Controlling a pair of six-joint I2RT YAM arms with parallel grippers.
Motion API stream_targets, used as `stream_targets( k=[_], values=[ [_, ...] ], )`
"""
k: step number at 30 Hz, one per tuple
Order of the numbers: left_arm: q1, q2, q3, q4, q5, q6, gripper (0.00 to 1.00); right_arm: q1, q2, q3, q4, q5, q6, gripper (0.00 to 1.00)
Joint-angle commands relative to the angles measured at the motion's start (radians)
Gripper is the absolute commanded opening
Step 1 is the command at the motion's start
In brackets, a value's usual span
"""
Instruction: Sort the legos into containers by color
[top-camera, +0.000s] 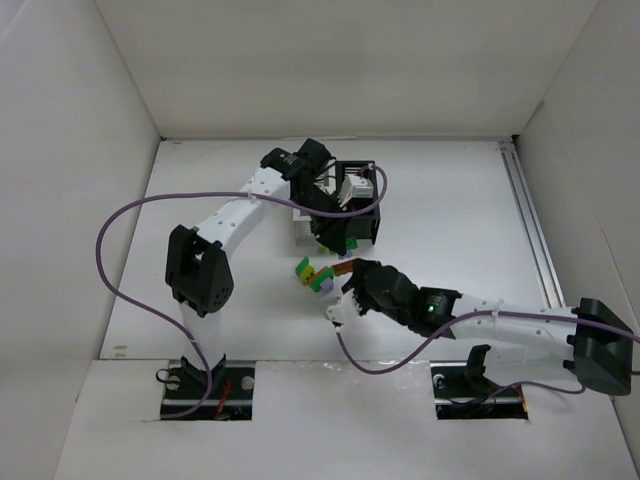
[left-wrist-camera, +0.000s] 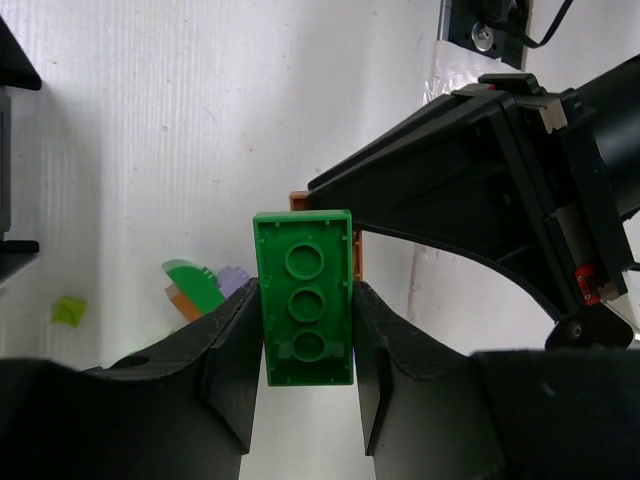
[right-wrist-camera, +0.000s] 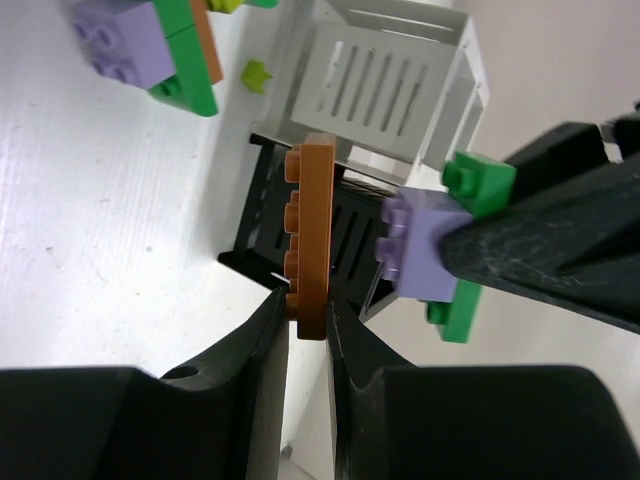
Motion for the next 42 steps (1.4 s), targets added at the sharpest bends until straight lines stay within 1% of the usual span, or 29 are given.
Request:
stream_targets(
  k=[1, 6, 9, 10, 11, 12, 13, 14, 15, 17, 18, 19, 20, 21, 22, 24, 25, 26, 27, 28, 29, 30, 32, 33, 34, 36, 37, 41, 42],
  values=[
    [0.012, -0.007, 0.068, 0.003, 0.01, -0.004, 0.15, 0.029, -0.002, 0.024, -0.038, 0.033, -0.005, 0.0],
    [0.021, -0.007, 0.102, 0.037, 0.01, -0.041, 0.12, 0.04, -0.002, 0.024, -0.122, 0.024, 0.023, 0.0],
    [0.032, -0.025, 0.102, 0.037, 0.028, -0.041, 0.11, 0.04, -0.012, 0.024, -0.174, 0.011, 0.099, 0.0],
    [0.032, -0.025, 0.102, 0.047, 0.037, -0.041, 0.11, 0.04, -0.024, 0.036, -0.194, -0.051, 0.147, 0.0],
    [0.045, -0.042, 0.078, 0.06, 0.048, -0.041, 0.09, 0.04, -0.053, 0.048, -0.211, -0.1, 0.258, 0.0],
    [0.061, -0.071, 0.058, 0.104, 0.066, -0.053, 0.06, 0.022, -0.079, 0.049, -0.266, -0.169, 0.303, 0.0],
    [0.07, -0.092, 0.03, 0.139, 0.067, -0.069, 0.06, -0.024, -0.113, 0.059, -0.28, -0.34, 0.332, 0.0],
    [0.079, -0.115, 0.0, 0.177, 0.08, -0.11, 0.04, -0.046, -0.157, 0.038, -0.28, -0.416, 0.36, 0.0],
    [0.094, -0.169, -0.067, 0.264, 0.08, -0.138, 0.02, -0.078, -0.247, 0.012, -0.271, -0.549, 0.377, 0.0],
    [0.107, -0.224, -0.135, 0.354, 0.091, -0.188, 0.0, -0.119, -0.327, 0.012, -0.271, -0.677, 0.424, 0.0],
    [0.107, -0.253, -0.21, 0.406, 0.078, -0.258, 0.0, -0.144, -0.381, 0.012, -0.271, -0.738, 0.469, 0.0],
    [0.129, -0.316, -0.252, 0.519, 0.055, -0.297, 0.0, -0.167, -0.397, 0.012, -0.253, -0.781, 0.513, 0.0],
    [0.14, -0.35, -0.295, 0.584, 0.038, -0.343, 0.0, -0.205, -0.406, 0.012, -0.242, -0.833, 0.559, 0.0],
    [0.153, -0.387, -0.339, 0.653, 0.012, -0.394, 0.0, -0.227, -0.406, 0.031, -0.242, -0.858, 0.64, 0.0],
    [0.188, -0.458, -0.435, 0.795, -0.007, -0.499, 0.0, -0.247, -0.406, 0.044, -0.216, -0.88, 0.69, 0.0],
    [0.219, -0.528, -0.519, 0.918, -0.076, -0.59, 0.0, -0.31, -0.384, 0.079, -0.198, -0.943, 0.782, 0.0],
    [0.219, -0.557, -0.574, 0.958, -0.111, -0.616, 0.0, -0.327, -0.362, 0.088, -0.178, -0.952, 0.896, 0.0],
    [0.231, -0.606, -0.593, 1.009, -0.184, -0.632, 0.0, -0.343, -0.346, 0.099, -0.135, -0.952, 0.958, 0.0],
    [0.231, -0.625, -0.608, 1.024, -0.218, -0.655, 0.0, -0.379, -0.329, 0.126, -0.118, -0.94, 1.015, 0.0],
    [0.231, -0.64, -0.608, 1.025, -0.257, -0.664, 0.0, -0.399, -0.285, 0.145, -0.106, -0.94, 1.114, 0.0],
    [0.242, -0.663, -0.623, 1.034, -0.295, -0.673, 0.0, -0.419, -0.26, 0.165, -0.093, -0.926, 1.168, 0.0],
    [0.242, -0.674, -0.636, 1.034, -0.376, -0.673, 0.0, -0.461, -0.234, 0.188, -0.072, -0.903, 1.214, 0.0],
    [0.252, -0.689, -0.645, 1.034, -0.438, -0.673, 0.0, -0.498, -0.165, 0.257, -0.049, -0.889, 1.32, 0.0],
    [0.252, -0.703, -0.657, 1.034, -0.484, -0.673, 0.0, -0.514, -0.148, 0.277, -0.008, -0.865, 1.354, 0.0],
    [0.262, -0.703, -0.657, 1.034, -0.504, -0.673, 0.0, -0.531, -0.131, 0.294, 0.014, -0.793, 1.386, 0.0],
    [0.262, -0.703, -0.666, 1.034, -0.528, -0.673, 0.0, -0.551, -0.084, 0.363, 0.074, -0.741, 1.438, 0.0],
    [0.262, -0.703, -0.666, 1.034, -0.529, -0.673, 0.0, -0.551, -0.067, 0.363, 0.083, -0.71, 1.439, 0.0],
    [0.271, -0.689, -0.676, 1.034, -0.541, -0.683, 0.0, -0.574, 0.033, 0.426, 0.16, -0.673, 1.429, 0.0],
    [0.271, -0.674, -0.676, 1.034, -0.541, -0.683, 0.0, -0.584, 0.083, 0.449, 0.177, -0.673, 1.429, 0.0]
  ],
)
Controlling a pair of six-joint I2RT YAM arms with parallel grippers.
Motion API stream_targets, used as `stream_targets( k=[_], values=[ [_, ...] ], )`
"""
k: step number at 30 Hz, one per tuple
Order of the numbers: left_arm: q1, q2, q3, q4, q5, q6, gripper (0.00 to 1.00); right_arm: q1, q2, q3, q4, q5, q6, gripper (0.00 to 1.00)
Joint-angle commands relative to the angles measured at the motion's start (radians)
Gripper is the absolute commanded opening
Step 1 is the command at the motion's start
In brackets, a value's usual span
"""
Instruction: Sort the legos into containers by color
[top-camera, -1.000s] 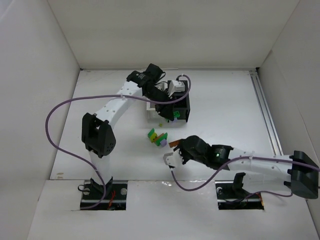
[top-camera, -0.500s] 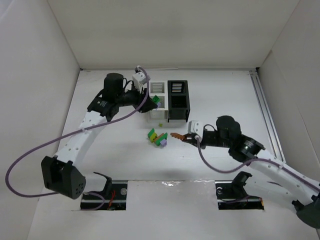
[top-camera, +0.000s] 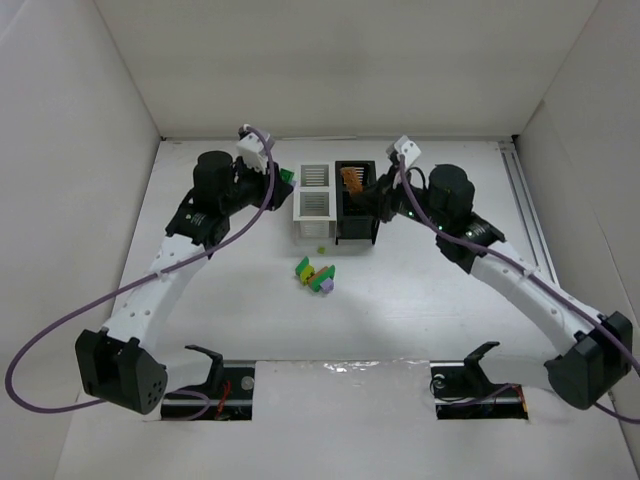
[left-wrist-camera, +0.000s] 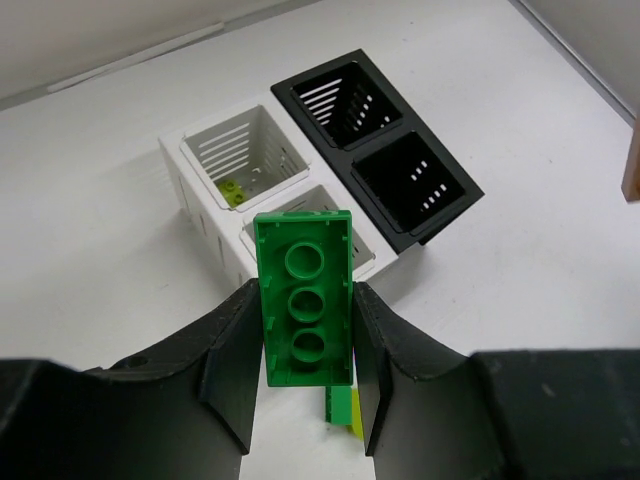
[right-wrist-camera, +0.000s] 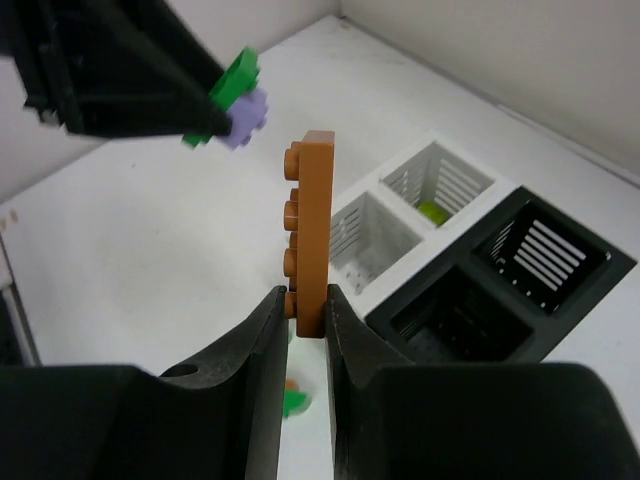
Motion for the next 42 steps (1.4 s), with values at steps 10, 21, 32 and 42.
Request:
stream_targets(
  k=[10, 21, 32, 42],
  values=[
    [0.054, 0.098, 0.062, 0.045, -0.037, -0.034, 0.0, -0.16, 0.385, 0.254, 0.222, -0.077, 0.045, 0.0],
    [0.086, 0.135, 0.096, 0.036, -0.017, -0.016, 0.0, -0.19, 0.577, 0.359, 0.184, -0.132, 0.004, 0.0],
    [0.095, 0.146, 0.105, 0.036, 0.004, -0.016, 0.0, -0.223, 0.632, 0.348, 0.154, -0.09, -0.028, 0.0],
    [0.095, 0.184, 0.136, 0.027, 0.004, -0.016, 0.0, -0.233, 0.651, 0.348, 0.121, -0.09, -0.059, 0.2]
  ],
)
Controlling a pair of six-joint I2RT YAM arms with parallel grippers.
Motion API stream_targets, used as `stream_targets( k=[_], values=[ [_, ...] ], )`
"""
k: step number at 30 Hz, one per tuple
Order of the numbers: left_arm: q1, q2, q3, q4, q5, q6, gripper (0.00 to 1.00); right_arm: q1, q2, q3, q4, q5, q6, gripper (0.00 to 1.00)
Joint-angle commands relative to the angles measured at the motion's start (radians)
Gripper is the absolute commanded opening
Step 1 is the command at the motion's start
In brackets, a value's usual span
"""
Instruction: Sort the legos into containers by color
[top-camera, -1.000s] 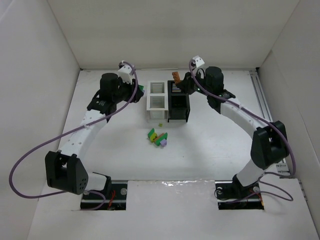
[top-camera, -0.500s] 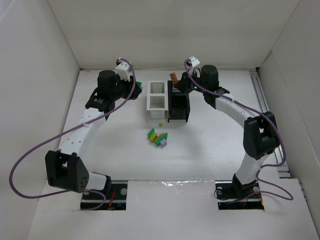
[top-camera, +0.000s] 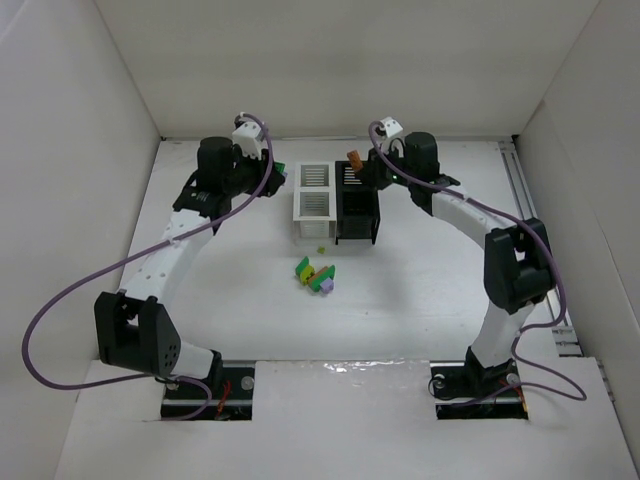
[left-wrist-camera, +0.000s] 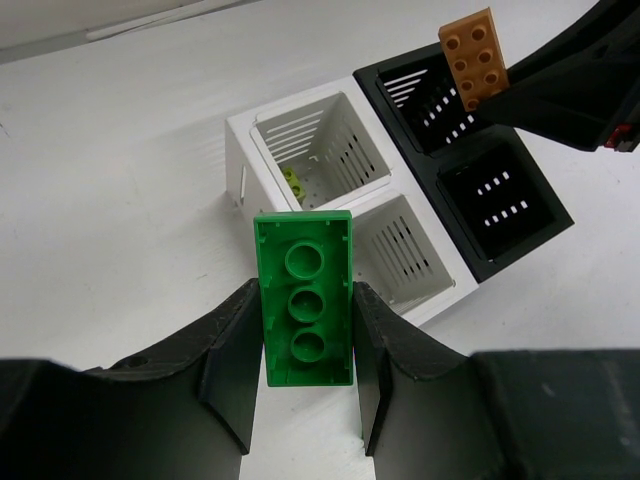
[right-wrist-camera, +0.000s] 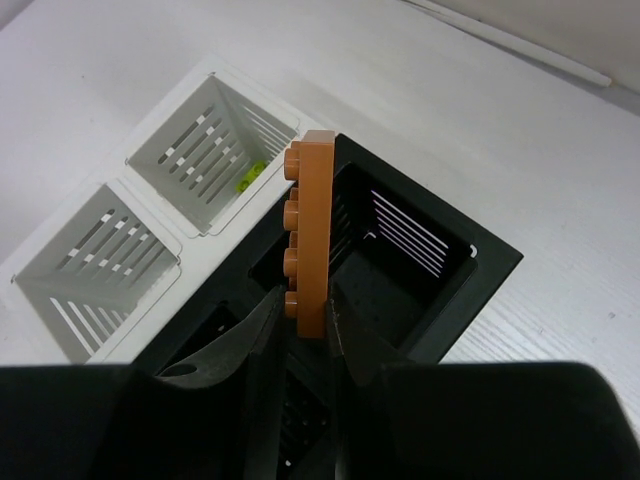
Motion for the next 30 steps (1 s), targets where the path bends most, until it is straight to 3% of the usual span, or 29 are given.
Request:
stream_targets(
  k=[1, 3, 4, 7, 8, 12, 15, 21, 25, 27, 30],
  values=[
    [0.004, -0.003, 0.053, 0.023, 0.013, 0.0, 0.0, -0.007, 0.01, 0.04, 0.01, -0.002, -0.021, 0.24],
    [0.004, -0.003, 0.053, 0.023, 0.013, 0.0, 0.0, -0.007, 0.019, 0.051, 0.001, 0.009, -0.021, 0.26],
    [0.004, -0.003, 0.053, 0.023, 0.022, 0.0, 0.0, -0.007, 0.019, 0.051, 0.001, 0.009, -0.021, 0.35],
    [0.004, -0.003, 0.053, 0.014, 0.023, 0.009, 0.0, -0.007, 0.028, 0.06, -0.008, 0.009, -0.021, 0.43],
    [0.004, -0.003, 0.053, 0.014, 0.023, 0.01, 0.0, -0.007, 0.028, 0.06, -0.008, 0.009, -0.021, 0.52],
    [0.004, -0.003, 0.053, 0.014, 0.035, 0.01, 0.0, -0.007, 0.037, 0.078, -0.008, 0.019, -0.021, 0.56],
    [0.016, -0.018, 0.026, 0.058, 0.093, 0.01, 0.0, -0.025, -0.025, 0.074, 0.003, -0.065, -0.041, 0.56],
    [0.071, -0.056, -0.04, 0.174, 0.461, -0.053, 0.0, -0.044, -0.273, -0.012, -0.032, -0.466, -0.092, 0.53],
    [0.094, -0.067, -0.144, 0.436, 0.738, -0.306, 0.0, -0.034, -0.335, -0.041, -0.095, -0.678, -0.031, 0.57],
    [0.094, -0.029, -0.174, 0.68, 0.893, -0.553, 0.0, 0.017, -0.35, -0.066, -0.095, -0.784, -0.021, 0.58],
    [0.059, 0.035, -0.183, 0.917, 1.045, -0.708, 0.0, 0.099, -0.375, -0.093, -0.095, -0.8, -0.047, 0.59]
  ],
)
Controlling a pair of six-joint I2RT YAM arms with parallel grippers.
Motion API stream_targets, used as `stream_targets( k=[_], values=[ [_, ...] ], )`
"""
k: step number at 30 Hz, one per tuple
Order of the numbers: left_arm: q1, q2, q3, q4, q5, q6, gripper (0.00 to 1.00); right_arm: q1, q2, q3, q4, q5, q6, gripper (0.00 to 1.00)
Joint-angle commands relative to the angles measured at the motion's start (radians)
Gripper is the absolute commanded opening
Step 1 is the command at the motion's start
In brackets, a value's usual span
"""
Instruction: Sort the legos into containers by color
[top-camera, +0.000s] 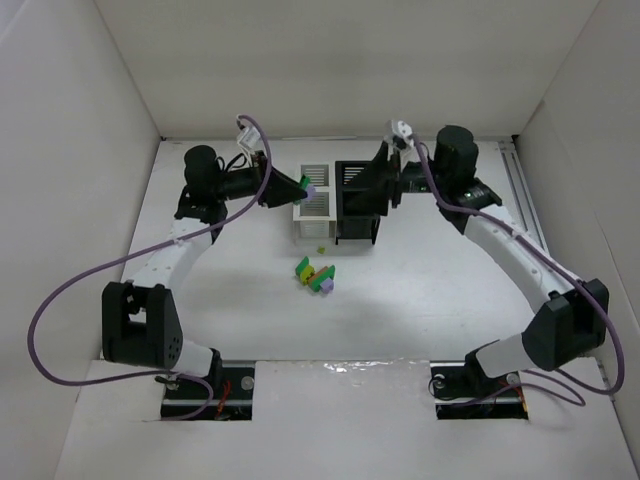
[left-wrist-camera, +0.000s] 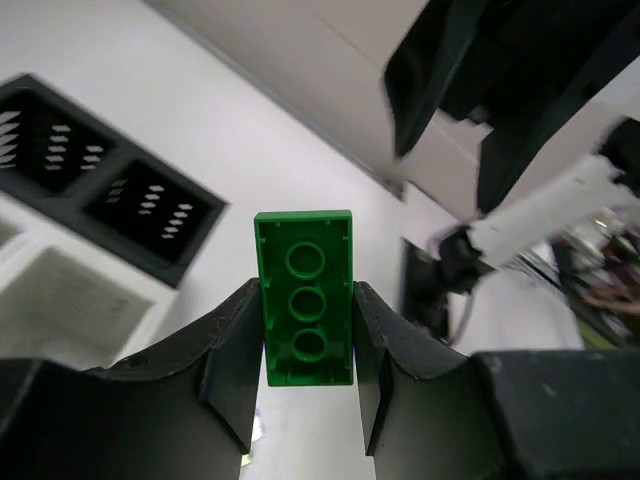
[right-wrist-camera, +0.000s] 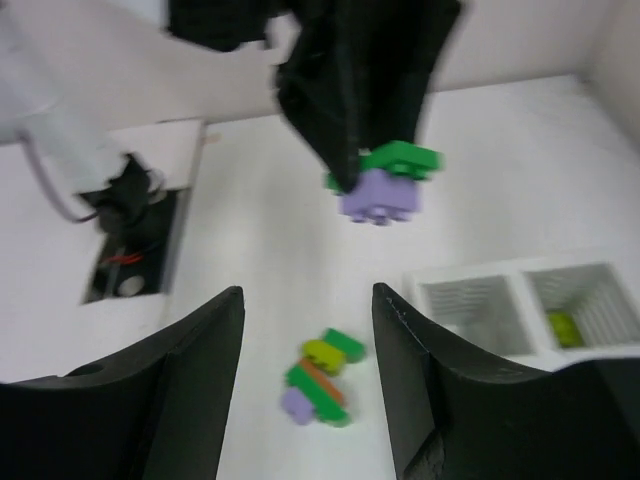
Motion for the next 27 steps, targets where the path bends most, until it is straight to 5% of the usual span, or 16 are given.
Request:
stream_targets(
  k=[1, 27],
  values=[
    [-0.026, 0.025, -0.01, 0.394, 0.304, -0.287, 0.0, 0.092, -0.005, -0.063, -0.021, -0.141, -0.017, 0.59],
    [-0.068, -0.048, -0.069, 0.394, 0.347, -0.065, 0.0, 0.175, 0.133, 0.106, -0.021, -0.198, 0.195, 0.63]
  ],
)
